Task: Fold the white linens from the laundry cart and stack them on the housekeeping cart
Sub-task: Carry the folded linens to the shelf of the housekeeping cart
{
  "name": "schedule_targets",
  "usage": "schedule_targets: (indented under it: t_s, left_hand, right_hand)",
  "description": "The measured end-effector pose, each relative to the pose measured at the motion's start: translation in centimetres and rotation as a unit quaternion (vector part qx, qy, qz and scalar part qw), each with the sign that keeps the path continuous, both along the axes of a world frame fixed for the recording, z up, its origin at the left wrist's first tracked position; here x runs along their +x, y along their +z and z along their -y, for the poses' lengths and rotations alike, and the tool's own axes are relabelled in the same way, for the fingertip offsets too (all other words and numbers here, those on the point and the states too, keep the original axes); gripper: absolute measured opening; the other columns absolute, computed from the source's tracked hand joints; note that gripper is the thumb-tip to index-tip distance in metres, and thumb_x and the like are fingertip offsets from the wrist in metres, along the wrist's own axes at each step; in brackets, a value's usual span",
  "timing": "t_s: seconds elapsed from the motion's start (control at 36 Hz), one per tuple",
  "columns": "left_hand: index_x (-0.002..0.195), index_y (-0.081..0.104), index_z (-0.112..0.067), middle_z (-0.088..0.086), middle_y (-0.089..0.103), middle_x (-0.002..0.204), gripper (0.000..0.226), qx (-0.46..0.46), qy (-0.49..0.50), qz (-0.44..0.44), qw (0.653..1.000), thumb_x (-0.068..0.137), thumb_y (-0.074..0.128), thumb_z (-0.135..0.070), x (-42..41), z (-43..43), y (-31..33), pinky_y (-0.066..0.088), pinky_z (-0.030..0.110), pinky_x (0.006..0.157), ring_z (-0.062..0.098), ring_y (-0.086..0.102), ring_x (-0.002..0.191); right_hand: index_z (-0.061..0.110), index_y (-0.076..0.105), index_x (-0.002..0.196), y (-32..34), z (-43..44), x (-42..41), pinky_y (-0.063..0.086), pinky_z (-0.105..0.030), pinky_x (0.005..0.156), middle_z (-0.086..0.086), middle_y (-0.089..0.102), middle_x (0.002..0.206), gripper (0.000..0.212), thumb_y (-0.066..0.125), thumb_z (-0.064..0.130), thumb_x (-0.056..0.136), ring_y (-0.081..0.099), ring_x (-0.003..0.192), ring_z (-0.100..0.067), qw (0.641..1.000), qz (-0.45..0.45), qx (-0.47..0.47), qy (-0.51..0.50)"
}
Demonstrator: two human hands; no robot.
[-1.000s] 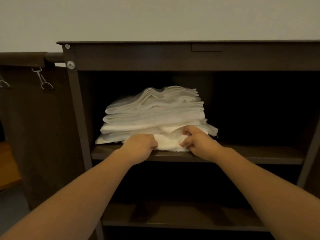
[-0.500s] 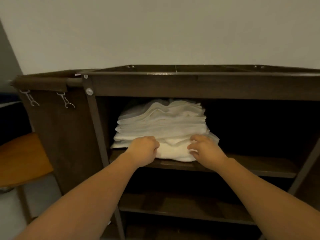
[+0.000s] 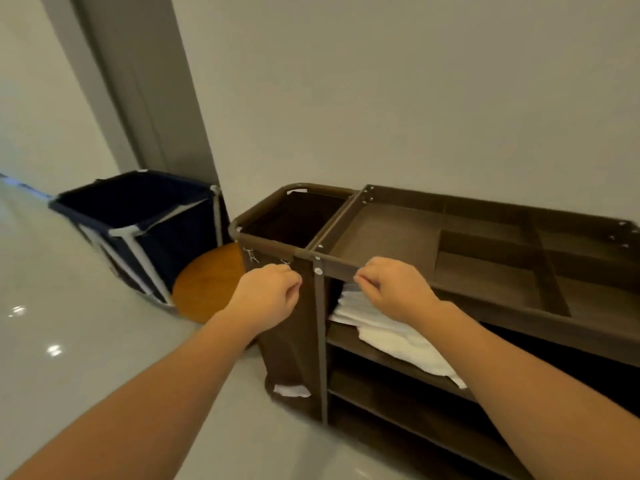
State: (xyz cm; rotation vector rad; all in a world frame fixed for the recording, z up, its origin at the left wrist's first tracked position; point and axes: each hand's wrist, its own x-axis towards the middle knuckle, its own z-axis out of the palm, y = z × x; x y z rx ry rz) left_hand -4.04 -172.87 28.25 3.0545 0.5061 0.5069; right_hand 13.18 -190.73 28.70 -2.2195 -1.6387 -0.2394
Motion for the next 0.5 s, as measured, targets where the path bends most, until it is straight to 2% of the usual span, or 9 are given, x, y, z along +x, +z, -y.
schedule_targets:
  t_s: [0.08,0.19,0.28,0.33,0.39,0.5]
  left_hand:
    - [0.099,0.066,-0.029,-0.011,0.061,0.092,0.019,0.011,0.067,0.019,0.998,0.096,0.047,-0.031,-5.1,-1.3,1.6,0.044,0.023,0.069,0.009,0.056,0.087]
    - [0.1,0.07,-0.022,-0.005,0.064,0.094,0.024,-0.002,0.135,0.039,0.99,0.096,0.046,-0.028,-12.1,-3.3,2.5,0.049,0.033,0.075,0.015,0.058,0.089]
    - [0.096,0.071,-0.02,-0.004,0.064,0.091,0.023,-0.013,0.18,0.065,0.981,0.096,0.049,-0.026,-17.3,-5.6,2.2,0.047,0.033,0.071,0.018,0.059,0.086]
    - [0.091,0.07,-0.018,-0.003,0.064,0.088,0.023,-0.023,0.214,0.077,0.974,0.096,0.049,-0.026,-20.5,-7.6,1.7,0.049,0.036,0.071,0.018,0.058,0.084]
    - [0.093,0.07,-0.018,-0.003,0.065,0.091,0.023,-0.044,0.241,0.088,0.966,0.096,0.048,-0.027,-23.6,-9.9,1.2,0.051,0.039,0.073,0.018,0.059,0.086]
    - [0.104,0.07,-0.02,-0.004,0.066,0.099,0.024,-0.062,0.281,0.094,0.953,0.097,0.048,-0.029,-29.2,-15.3,0.3,0.049,0.034,0.077,0.018,0.058,0.093]
  right_hand:
    - [0.023,0.068,0.09,2.1,-2.9,-2.9,0.046,-0.031,0.069,0.007,0.058,0.085,0.029,0.043,0.035,0.099,0.056,0.083,-0.014,1.0,-0.002,0.015,0.021]
    - [0.026,0.065,0.086,2.8,-6.9,-7.9,0.035,-0.02,0.064,0.013,0.053,0.08,0.027,0.044,0.037,0.099,0.051,0.076,-0.005,0.997,-0.042,0.034,0.055]
    - [0.023,0.066,0.083,2.5,-10.5,-11.7,0.044,-0.026,0.071,0.011,0.058,0.081,0.033,0.043,0.04,0.099,0.054,0.077,-0.005,0.995,-0.051,0.025,0.085]
    - [0.022,0.064,0.076,2.4,-13.2,-14.1,0.049,-0.032,0.07,0.006,0.059,0.076,0.036,0.043,0.041,0.098,0.055,0.072,-0.006,0.993,-0.057,0.021,0.102]
    - [0.026,0.057,0.068,2.3,-16.1,-16.6,0.048,-0.03,0.067,0.005,0.057,0.07,0.035,0.044,0.04,0.098,0.054,0.068,-0.006,0.991,-0.063,0.01,0.117]
    - [0.03,0.05,0.063,1.8,-22.9,-21.4,0.048,-0.03,0.065,0.004,0.054,0.065,0.037,0.045,0.041,0.098,0.055,0.065,-0.008,0.988,-0.084,-0.02,0.13]
